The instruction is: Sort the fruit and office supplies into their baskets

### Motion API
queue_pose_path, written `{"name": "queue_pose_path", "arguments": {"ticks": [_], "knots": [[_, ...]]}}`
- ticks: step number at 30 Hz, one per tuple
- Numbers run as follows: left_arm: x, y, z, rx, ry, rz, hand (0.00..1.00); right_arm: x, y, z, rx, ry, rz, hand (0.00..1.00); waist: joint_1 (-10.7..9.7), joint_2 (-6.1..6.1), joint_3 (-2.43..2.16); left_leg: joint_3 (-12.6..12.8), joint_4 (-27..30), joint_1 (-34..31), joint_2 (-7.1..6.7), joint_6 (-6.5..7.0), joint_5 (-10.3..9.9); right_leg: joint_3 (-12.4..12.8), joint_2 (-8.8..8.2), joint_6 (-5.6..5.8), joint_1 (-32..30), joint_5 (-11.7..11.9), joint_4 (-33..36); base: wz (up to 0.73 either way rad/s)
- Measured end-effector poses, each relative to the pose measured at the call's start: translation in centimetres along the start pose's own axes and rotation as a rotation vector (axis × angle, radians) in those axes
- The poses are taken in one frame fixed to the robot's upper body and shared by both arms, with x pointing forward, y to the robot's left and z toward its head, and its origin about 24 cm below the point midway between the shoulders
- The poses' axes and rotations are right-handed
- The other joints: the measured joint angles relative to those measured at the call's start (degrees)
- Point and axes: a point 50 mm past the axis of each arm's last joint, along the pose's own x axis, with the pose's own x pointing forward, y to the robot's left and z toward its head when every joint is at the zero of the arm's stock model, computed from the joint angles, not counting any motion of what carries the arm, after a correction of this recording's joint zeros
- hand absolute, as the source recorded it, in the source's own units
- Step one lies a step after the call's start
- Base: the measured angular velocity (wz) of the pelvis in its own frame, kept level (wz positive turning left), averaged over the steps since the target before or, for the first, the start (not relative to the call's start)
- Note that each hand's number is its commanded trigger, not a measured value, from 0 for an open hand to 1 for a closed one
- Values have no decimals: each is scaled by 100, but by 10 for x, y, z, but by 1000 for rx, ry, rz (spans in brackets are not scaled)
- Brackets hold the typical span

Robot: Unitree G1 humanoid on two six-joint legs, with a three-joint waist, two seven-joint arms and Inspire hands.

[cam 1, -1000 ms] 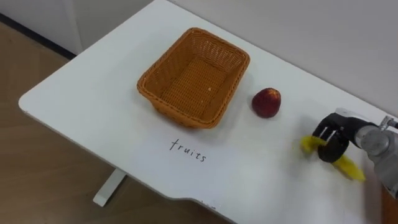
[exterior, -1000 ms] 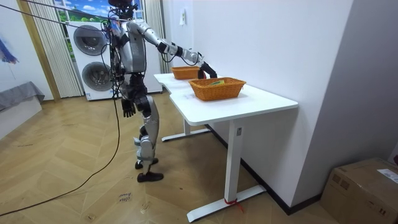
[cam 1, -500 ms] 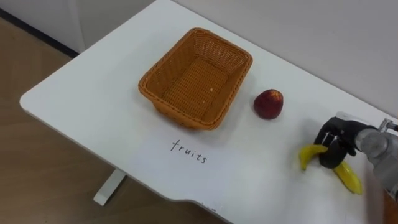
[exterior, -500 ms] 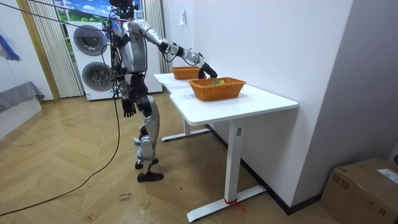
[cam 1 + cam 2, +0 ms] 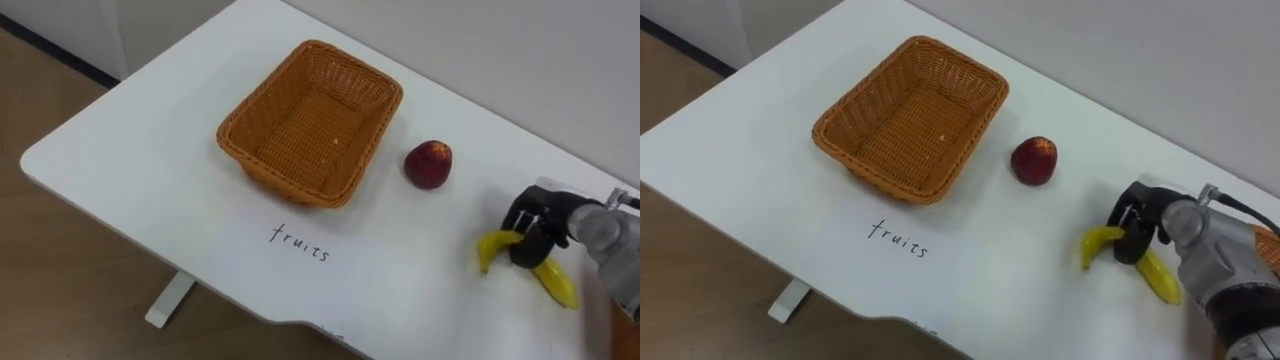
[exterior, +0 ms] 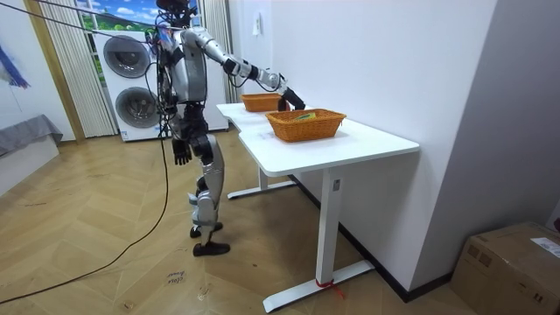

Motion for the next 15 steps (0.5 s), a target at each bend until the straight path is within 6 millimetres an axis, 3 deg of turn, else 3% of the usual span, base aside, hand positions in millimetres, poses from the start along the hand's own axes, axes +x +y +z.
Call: {"name": "queue_pose_path", "arguments": {"ticks": [7, 15], "knots": [[-1, -1, -7, -7, -5, 26, 0, -12, -6, 28, -41, -148, -56, 100, -170, 6, -22, 104, -43, 59, 9, 0, 4, 144, -1, -5, -15, 3, 2, -9], [-4, -4, -31, -29, 49, 22, 0, -38, -27, 54, -14, -313, -178, 100, -456, 39, -118, 213, -224, 373, 14, 1, 5, 252, -7, 2, 199, 1, -3, -6]]}}
